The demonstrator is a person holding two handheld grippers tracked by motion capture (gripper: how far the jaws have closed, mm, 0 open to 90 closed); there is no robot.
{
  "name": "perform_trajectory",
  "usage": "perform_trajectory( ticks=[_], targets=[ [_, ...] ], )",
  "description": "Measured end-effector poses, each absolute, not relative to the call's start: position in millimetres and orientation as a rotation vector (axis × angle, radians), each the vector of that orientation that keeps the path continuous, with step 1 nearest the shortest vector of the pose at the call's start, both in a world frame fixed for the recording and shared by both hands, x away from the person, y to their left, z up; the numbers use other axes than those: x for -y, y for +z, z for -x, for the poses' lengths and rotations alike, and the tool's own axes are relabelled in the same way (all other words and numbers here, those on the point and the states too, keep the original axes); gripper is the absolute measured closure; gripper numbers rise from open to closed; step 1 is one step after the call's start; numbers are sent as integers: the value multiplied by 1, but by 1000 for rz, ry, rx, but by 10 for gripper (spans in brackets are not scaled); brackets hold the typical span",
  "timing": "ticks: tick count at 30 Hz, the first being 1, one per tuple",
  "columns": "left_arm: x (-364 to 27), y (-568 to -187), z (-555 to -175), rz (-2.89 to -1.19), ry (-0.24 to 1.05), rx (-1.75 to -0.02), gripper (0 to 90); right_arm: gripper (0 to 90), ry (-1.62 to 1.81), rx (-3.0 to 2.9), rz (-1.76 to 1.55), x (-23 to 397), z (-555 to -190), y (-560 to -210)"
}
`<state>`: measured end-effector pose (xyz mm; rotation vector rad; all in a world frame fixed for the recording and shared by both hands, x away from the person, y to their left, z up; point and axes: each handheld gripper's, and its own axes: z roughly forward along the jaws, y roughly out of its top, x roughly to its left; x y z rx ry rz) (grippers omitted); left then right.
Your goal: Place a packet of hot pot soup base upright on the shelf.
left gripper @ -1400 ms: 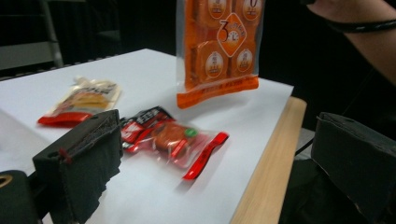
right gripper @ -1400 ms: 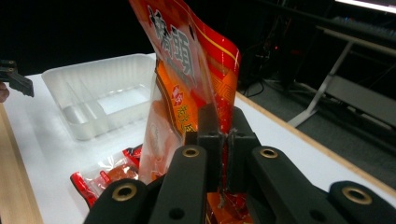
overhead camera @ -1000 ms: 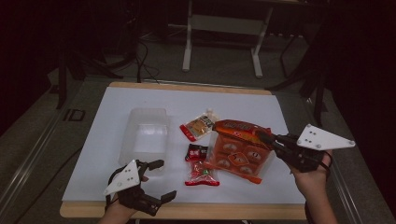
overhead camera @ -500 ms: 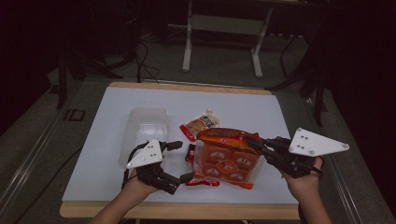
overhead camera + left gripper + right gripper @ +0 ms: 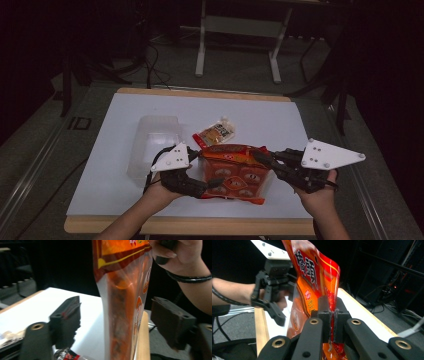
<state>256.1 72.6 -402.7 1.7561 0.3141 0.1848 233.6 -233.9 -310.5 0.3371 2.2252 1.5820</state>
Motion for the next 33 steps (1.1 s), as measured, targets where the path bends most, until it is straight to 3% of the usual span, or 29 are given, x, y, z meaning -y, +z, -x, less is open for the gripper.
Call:
perform_trajectory(
  ticks=[2, 3, 5, 9, 15, 33],
  targets=[
    [-71, -402, -258, -1757, 161, -297, 322, 876, 1587, -2229, -330, 232, -233, -310],
    [-68, -401, -258, -1776, 148, -287, 405, 876, 1586, -2235, -319, 230, -232, -310],
    [-68, -401, -258, -1776, 148, -287, 419, 876, 1584, -2238, -317, 229, -232, -310],
    [-65, -400, -258, -1759, 111, -258, 595, 876, 1586, -2246, -306, 225, -232, -311],
    [-64, -400, -262, -1761, 71, -245, 701, 874, 1591, -2251, -311, 225, -234, -312],
    [-63, -402, -258, -1736, 79, -278, 716, 852, 1627, -2245, -333, 230, -241, -318]
  ],
)
